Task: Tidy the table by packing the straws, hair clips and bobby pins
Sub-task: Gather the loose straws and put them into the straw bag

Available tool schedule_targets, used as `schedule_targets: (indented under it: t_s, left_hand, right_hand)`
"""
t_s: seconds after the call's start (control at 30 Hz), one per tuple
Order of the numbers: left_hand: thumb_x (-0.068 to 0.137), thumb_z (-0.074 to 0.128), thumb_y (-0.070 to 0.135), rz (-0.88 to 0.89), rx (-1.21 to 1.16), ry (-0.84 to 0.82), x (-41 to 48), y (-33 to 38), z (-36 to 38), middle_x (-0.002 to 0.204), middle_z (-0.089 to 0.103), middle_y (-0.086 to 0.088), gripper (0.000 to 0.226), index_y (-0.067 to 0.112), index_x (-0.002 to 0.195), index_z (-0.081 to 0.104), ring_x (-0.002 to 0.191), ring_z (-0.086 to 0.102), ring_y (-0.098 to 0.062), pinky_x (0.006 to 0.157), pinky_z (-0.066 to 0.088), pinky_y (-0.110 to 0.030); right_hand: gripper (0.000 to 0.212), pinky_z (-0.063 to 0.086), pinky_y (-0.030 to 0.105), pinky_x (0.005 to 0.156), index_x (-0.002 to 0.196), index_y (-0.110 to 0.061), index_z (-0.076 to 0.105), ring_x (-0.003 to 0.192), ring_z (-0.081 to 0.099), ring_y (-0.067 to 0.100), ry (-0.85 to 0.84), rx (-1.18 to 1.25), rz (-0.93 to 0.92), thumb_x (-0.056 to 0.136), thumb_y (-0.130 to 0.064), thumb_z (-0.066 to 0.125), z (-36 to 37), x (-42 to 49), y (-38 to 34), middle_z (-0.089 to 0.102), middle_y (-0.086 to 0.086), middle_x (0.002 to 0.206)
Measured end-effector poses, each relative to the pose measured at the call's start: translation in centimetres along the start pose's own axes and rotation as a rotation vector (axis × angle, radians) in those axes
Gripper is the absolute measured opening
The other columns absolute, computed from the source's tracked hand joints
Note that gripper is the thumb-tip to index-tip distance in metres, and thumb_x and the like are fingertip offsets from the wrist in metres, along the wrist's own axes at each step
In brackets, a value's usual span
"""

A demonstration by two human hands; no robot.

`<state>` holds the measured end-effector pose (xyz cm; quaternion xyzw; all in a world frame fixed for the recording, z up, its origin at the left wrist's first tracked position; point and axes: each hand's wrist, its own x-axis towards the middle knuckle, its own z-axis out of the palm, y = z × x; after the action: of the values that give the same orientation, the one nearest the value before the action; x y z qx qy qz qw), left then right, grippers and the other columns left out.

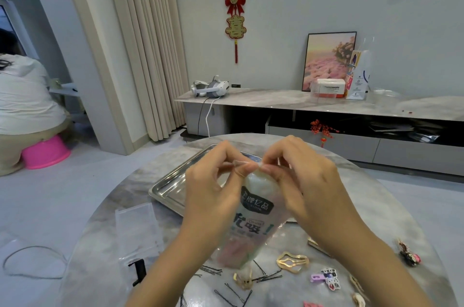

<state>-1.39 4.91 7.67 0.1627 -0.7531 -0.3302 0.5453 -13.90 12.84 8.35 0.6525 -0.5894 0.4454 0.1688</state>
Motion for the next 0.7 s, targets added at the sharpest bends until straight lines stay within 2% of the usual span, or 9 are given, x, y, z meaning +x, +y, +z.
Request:
schedule_targets:
  t_s: [0.07,0.17,0.27,0.37,0.47,0.6,0.7]
  left_hand:
    - [0.083,0.058,0.027,0.031,0.052,0.044,0.2,0.0,0.3,0.071,0.061,0.008,0.013,0.019,0.073,0.056,0.071,0.060,-0.011,0.069,0.052,-0.027]
    - [0.085,0.057,0.016,0.030,0.116,0.101,0.2,-0.2,0.5,0.072,0.058,0.007,0.012,0.019,0.075,0.052,0.070,0.058,-0.010,0.064,0.049,-0.028]
    - [0.085,0.055,0.017,-0.001,0.128,0.117,0.0,-0.5,0.6,0.073,0.058,0.006,0.011,0.019,0.075,0.052,0.069,0.058,-0.010,0.062,0.049,-0.032]
    - [0.084,0.057,0.020,-0.050,0.102,0.096,-0.2,-0.7,0.9,0.072,0.059,0.005,0.011,0.020,0.074,0.054,0.067,0.058,-0.010,0.061,0.050,-0.035]
    - [0.083,0.065,0.027,-0.120,0.007,0.020,0.1,-0.6,0.8,0.071,0.062,0.004,0.013,0.018,0.074,0.059,0.071,0.062,-0.015,0.066,0.053,-0.034]
    - [0.075,0.074,0.038,-0.146,-0.045,-0.184,0.7,-0.9,-0.2,0.081,0.069,0.004,0.023,0.018,0.083,0.067,0.081,0.068,-0.015,0.074,0.057,-0.035]
    - [0.074,0.074,0.035,-0.164,-0.038,-0.217,0.7,-0.9,-0.4,0.082,0.071,0.004,0.020,0.018,0.084,0.069,0.081,0.069,-0.015,0.075,0.058,-0.033]
  right_hand:
    - [0.011,0.038,0.018,0.064,0.086,-0.021,0.059,0.075,0.047,0.001,-0.031,0.028,0.026,0.090,-0.031,0.056,-0.7,0.3,0.0,0.053,-0.016,0.082]
    - [0.019,0.035,0.012,0.067,0.086,-0.025,0.063,0.077,0.051,0.001,-0.107,0.090,0.089,0.086,-0.042,0.056,-1.3,0.4,0.0,0.057,-0.017,0.082]
    - [0.009,0.039,0.011,0.066,0.074,-0.026,0.067,0.072,0.055,0.006,-0.081,0.276,0.269,0.078,-0.031,0.073,-1.4,0.4,0.1,0.063,-0.013,0.073]
    - [0.012,0.041,0.010,0.064,0.066,-0.026,0.068,0.067,0.058,0.000,-0.040,0.345,0.382,0.073,-0.022,0.077,-1.2,0.4,0.4,0.067,-0.012,0.069]
    - [0.013,0.040,0.007,0.064,0.069,-0.025,0.065,0.071,0.058,-0.003,-0.035,0.240,0.328,0.078,-0.019,0.074,-0.9,0.1,0.7,0.064,-0.013,0.065]
    - [0.012,0.041,0.013,0.064,0.072,-0.019,0.064,0.073,0.058,0.005,0.041,0.173,0.286,0.079,-0.014,0.073,-0.4,-0.3,1.2,0.062,-0.014,0.069]
    - [0.010,0.043,0.016,0.067,0.074,-0.017,0.066,0.075,0.059,0.008,0.038,0.163,0.243,0.079,-0.015,0.075,-0.3,-0.4,1.2,0.063,-0.012,0.071]
